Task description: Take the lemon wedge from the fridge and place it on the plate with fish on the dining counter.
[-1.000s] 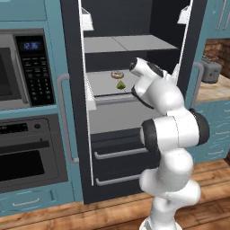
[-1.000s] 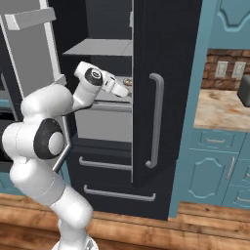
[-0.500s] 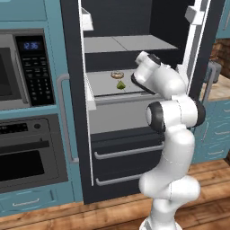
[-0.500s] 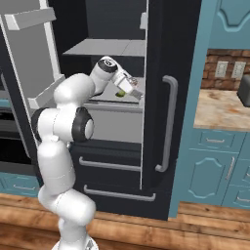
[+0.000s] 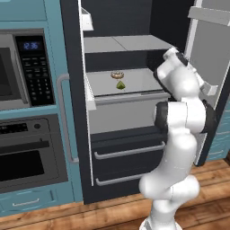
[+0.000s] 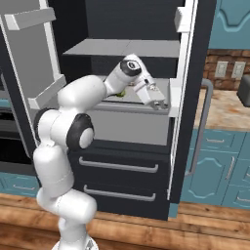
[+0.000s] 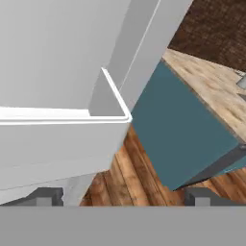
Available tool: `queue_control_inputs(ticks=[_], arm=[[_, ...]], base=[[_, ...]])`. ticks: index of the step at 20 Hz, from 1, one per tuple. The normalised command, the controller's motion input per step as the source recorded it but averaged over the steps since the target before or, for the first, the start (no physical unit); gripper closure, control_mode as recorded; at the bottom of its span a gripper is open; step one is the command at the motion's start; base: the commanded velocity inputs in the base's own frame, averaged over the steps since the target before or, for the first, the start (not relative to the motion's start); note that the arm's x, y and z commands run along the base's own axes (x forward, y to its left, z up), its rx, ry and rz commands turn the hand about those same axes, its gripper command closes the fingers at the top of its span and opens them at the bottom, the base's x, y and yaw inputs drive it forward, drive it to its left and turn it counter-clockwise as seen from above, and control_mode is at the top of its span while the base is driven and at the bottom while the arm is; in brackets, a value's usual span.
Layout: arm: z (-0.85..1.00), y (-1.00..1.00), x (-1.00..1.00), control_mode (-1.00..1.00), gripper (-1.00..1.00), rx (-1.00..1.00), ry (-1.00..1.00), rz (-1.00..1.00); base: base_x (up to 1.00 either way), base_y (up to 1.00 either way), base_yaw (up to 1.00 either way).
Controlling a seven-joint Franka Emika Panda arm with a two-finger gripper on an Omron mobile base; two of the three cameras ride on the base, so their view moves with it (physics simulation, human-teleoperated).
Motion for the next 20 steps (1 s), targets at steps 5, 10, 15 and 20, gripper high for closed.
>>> queue_control_inputs(ticks=[5,10,15,20], arm=[[0.81,0.68,-0.92,-1.0,-1.0,-0.01,-0.4,0.19],[0.12,1.0,-0.45,-1.0,-1.0,0.0,-0.06,0.45],[-0.11,1.0,-0.38,-1.0,-1.0,0.0,0.0,0.54],[0.03,0.79,-0.11,-1.0,-1.0,0.1,0.0,0.59]], base=[[0.0,0.0,0.0],[0.0,0.0,0.0],[0.0,0.0,0.0],[0.0,0.0,0.0]])
